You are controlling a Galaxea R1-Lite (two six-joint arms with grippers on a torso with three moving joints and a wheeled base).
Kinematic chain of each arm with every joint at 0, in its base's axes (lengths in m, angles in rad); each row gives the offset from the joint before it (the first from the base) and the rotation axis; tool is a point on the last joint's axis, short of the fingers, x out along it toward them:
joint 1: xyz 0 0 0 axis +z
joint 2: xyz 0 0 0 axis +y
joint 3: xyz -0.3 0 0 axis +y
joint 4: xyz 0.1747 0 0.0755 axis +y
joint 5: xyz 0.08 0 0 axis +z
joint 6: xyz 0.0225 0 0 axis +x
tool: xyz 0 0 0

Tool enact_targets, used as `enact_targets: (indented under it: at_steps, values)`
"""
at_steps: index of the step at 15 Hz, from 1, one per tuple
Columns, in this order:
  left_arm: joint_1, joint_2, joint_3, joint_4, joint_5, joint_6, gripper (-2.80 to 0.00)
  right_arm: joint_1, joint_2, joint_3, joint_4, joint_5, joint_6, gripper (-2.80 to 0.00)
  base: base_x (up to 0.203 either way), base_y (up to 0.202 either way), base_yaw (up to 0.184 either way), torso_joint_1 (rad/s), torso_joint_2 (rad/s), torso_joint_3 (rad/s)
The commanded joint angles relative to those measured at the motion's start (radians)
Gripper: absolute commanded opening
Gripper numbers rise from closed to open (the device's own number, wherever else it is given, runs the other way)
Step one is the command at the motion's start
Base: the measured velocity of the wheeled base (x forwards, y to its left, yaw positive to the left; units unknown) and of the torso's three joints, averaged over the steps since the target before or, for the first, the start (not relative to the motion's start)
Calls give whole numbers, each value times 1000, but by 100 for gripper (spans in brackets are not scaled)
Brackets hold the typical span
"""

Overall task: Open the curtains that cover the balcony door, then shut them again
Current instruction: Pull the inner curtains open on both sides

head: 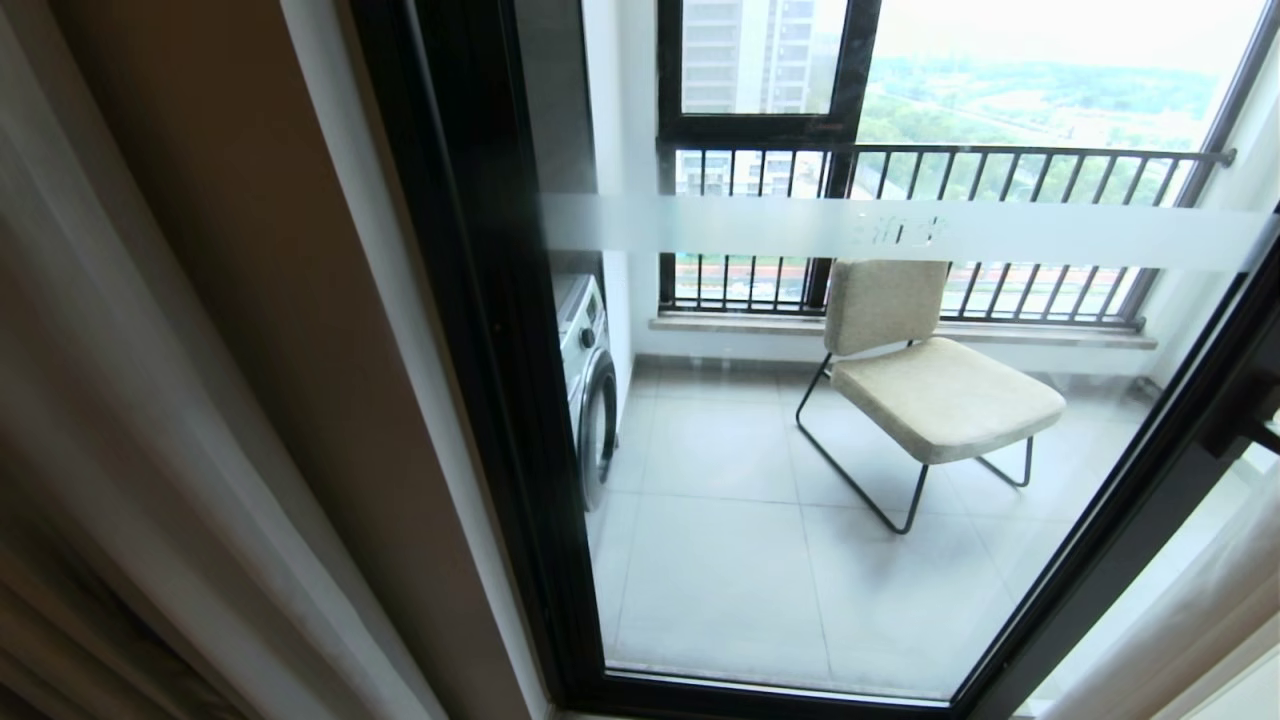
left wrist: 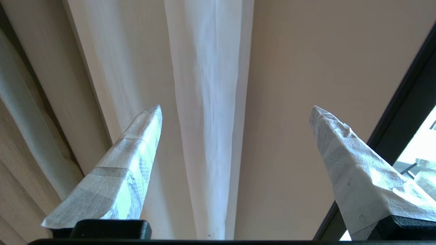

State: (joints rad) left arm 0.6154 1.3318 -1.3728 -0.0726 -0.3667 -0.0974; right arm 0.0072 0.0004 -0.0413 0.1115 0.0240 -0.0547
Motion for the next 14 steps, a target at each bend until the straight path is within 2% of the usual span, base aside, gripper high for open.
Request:
enact_targets:
  at_steps: [1,2,3,8,14]
  values:
    - [0,-59,36,-1,-1,-1,0,0,0,0,0,1,-1,-280,0,0,0,0,0,0]
    - [0,-65,42,-1,-2,-1,0,0,0,0,0,1,-1,-280,0,0,0,0,0,0]
    - [2,-71,50,-2,-3,-2,-280,0,0,0,0,1,-1,-280,0,0,0,0,0,0]
    - [-10,-125,125,0,-7,-1,-280,0,0,0,0,1,-1,-280,0,0,0,0,0,0]
    - [-13,-220,270,-1,-12,4,-280,0,0,0,0,1,-1,-280,0,0,0,0,0,0]
